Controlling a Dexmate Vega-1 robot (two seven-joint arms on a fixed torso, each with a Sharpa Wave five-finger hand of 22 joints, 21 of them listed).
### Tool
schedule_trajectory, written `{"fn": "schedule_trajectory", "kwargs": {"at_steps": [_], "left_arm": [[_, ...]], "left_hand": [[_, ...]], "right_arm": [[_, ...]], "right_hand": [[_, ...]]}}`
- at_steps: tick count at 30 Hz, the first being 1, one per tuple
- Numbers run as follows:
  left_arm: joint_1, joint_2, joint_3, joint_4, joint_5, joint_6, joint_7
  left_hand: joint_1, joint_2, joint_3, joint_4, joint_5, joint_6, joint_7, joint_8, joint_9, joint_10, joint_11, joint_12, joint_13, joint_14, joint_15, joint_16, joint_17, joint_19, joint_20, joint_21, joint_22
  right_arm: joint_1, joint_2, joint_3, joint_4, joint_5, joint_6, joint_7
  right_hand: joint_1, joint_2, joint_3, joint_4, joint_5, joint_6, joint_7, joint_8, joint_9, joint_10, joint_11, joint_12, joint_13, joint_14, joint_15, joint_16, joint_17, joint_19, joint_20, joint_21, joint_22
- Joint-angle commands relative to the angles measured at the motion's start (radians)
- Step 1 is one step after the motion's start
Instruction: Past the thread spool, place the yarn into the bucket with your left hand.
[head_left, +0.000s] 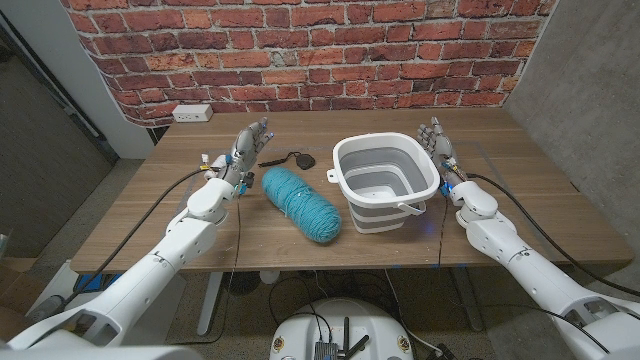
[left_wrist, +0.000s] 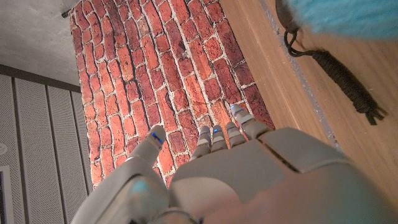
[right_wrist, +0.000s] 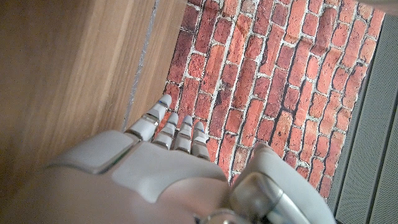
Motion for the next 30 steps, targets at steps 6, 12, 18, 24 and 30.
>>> {"fn": "schedule_trajectory", "kwargs": {"at_steps": [6,12,18,24,30], "left_arm": [[0.036,0.112,-0.014,-0.104,0.046,0.023,-0.043],[0.06,0.174,-0.027,-0.165,0.07,0.053,-0.05],[0.086,0.253,-0.049,-0.233,0.087,0.095,-0.069],[0.085,0.3,-0.054,-0.254,0.123,0.102,-0.092],[0.076,0.354,-0.055,-0.28,0.173,0.116,-0.118]], "left_hand": [[0.017,0.067,0.002,-0.019,0.004,0.021,-0.009,0.007,0.004,0.019,-0.014,0.014,0.004,0.012,-0.015,0.01,0.003,0.021,-0.04,0.005,0.003],[0.028,0.062,0.002,-0.039,0.001,0.036,-0.022,0.01,0.004,0.032,-0.029,0.016,0.003,0.026,-0.022,0.011,0.002,0.031,-0.042,0.006,0.003],[0.037,0.044,-0.004,-0.067,-0.002,0.047,-0.035,0.009,0.004,0.04,-0.042,0.016,0.003,0.036,-0.035,0.011,0.002,0.039,-0.05,0.006,0.002],[0.056,0.023,-0.009,-0.115,0.0,0.068,-0.059,0.01,0.004,0.057,-0.059,0.016,0.003,0.059,-0.058,0.012,0.002,0.045,-0.054,0.002,0.001],[0.096,0.011,-0.008,-0.182,0.006,0.09,-0.114,0.011,0.005,0.082,-0.114,0.016,0.003,0.088,-0.106,0.012,0.002,0.048,-0.063,-0.003,0.0]], "right_arm": [[-0.01,0.009,-0.003,-0.023,-0.029,-0.008,-0.062],[-0.006,0.014,-0.006,-0.022,-0.039,-0.009,-0.076],[-0.004,0.018,-0.009,-0.02,-0.046,-0.009,-0.085],[-0.004,0.021,-0.012,-0.019,-0.049,-0.008,-0.088],[-0.013,0.022,-0.01,-0.03,-0.057,-0.005,-0.108]], "right_hand": [[-0.005,0.056,0.011,0.0,0.008,0.01,0.001,0.005,0.002,0.007,-0.004,0.009,0.003,0.005,-0.005,0.006,-0.002,0.002,-0.011,0.002,0.001],[-0.005,0.054,0.014,-0.002,0.009,0.009,0.001,0.004,0.002,0.005,-0.005,0.009,0.003,0.005,-0.005,0.006,-0.005,0.0,-0.01,0.001,0.001],[-0.006,0.054,0.017,-0.003,0.01,0.01,0.002,0.004,0.002,0.005,-0.004,0.009,0.003,0.003,-0.007,0.005,-0.008,-0.002,-0.01,0.001,0.001],[-0.007,0.054,0.021,-0.004,0.011,0.009,0.0,0.004,0.002,0.001,-0.006,0.008,0.003,0.001,-0.005,0.004,-0.011,-0.005,-0.007,0.0,0.001],[-0.007,0.054,0.024,-0.004,0.012,0.009,-0.002,0.004,0.002,0.0,-0.009,0.008,0.003,-0.002,-0.003,0.004,-0.014,-0.006,-0.007,0.0,0.001]]}}
